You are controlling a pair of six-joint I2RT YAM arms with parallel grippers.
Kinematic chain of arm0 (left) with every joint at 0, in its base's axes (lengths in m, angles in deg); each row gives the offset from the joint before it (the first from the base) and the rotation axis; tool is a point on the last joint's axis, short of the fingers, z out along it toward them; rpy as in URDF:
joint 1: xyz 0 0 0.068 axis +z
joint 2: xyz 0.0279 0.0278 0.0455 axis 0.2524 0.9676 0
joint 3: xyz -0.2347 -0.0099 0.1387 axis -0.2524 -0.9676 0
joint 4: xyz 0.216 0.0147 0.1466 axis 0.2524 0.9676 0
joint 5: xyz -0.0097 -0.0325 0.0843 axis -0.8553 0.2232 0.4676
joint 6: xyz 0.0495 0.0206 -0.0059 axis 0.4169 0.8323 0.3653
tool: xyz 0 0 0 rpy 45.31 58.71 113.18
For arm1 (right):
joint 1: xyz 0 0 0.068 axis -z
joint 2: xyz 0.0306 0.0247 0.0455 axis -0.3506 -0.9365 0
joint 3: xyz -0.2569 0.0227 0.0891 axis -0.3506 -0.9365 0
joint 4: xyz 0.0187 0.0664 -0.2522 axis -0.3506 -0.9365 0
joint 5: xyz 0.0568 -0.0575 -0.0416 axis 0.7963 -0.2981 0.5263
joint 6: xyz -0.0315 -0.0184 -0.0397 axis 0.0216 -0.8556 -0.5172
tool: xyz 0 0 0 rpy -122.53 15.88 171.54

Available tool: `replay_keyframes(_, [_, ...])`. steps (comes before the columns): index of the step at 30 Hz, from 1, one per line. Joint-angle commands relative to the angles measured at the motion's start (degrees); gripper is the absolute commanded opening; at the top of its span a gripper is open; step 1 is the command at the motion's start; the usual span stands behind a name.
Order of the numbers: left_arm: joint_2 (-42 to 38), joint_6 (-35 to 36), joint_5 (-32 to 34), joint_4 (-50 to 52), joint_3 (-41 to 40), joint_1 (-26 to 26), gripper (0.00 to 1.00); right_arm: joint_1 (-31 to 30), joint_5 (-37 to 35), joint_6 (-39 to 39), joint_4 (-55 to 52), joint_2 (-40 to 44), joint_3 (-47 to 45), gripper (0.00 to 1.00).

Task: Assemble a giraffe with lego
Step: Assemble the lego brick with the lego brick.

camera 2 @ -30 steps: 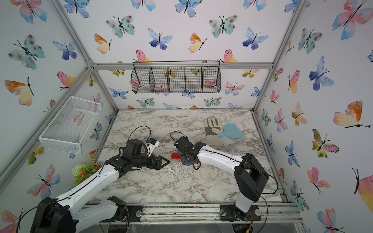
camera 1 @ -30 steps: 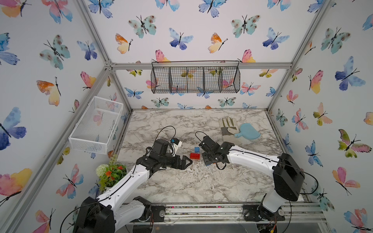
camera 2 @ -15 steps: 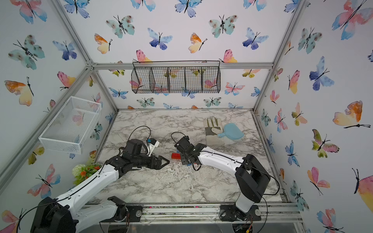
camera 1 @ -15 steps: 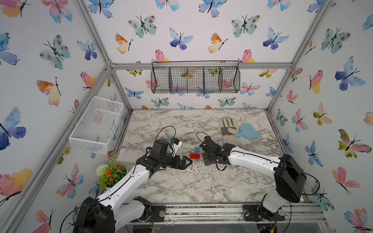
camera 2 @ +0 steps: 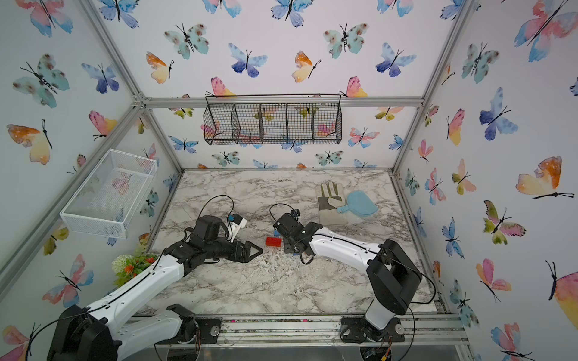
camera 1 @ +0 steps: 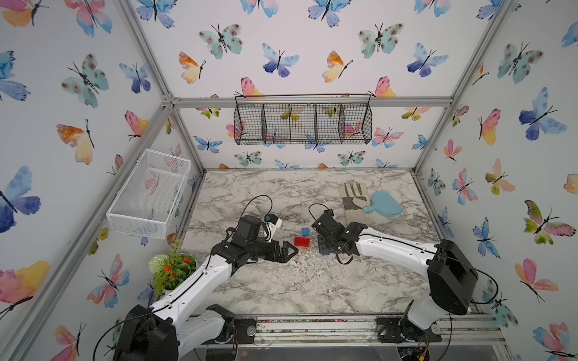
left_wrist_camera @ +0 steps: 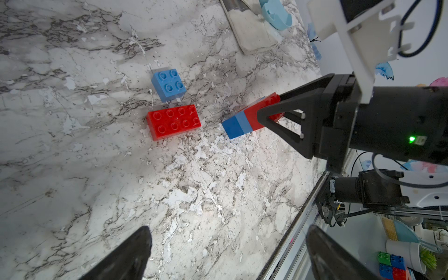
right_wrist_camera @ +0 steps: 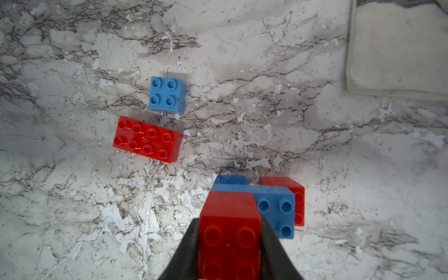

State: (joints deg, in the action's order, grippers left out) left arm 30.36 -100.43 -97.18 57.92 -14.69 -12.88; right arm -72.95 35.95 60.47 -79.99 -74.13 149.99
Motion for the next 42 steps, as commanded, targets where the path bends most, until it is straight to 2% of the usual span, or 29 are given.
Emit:
replay_keyframes(1, [-0.3,-0.1,0.2,-0.1,-0.4,-0.3,0.98,1.0,0.6,1.8,-8.2,-2.0,-3.2,0.18])
replay_keyframes(8, [-0.3,-0.2,0.1,-0.1,-0.5,-0.3,0.98,1.1,1.1,2.1,-6.1,-0.3,-2.9,0.21])
replay_keyframes(15, [0.2,-0.2,0.0,0.2,-0.2,-0.3,0.98,1.2,1.7,1.8,-5.9,-1.0,-0.9,0.31])
replay_keyframes(21, [0.1,-0.1,0.0,0.3,-0.2,-0.3,0.98,1.3,1.3,1.4,-5.7,-0.5,0.6,0.35])
replay_keyframes(25, [0.2,0.0,0.0,0.3,-0.2,-0.3,0.98,1.2,1.0,1.2,-6.5,-0.4,1.8,0.41])
replay_keyframes(37, [0.0,0.3,0.5,0.7,0.3,0.2,0.98,1.2,-1.6,0.2,-11.5,-0.5,9.0,0.71])
replay_keyframes(42, [-0.2,0.2,0.0,0.9,0.5,2.2,0.98,1.2,1.3,-1.2,-11.1,-2.0,13.0,0.78])
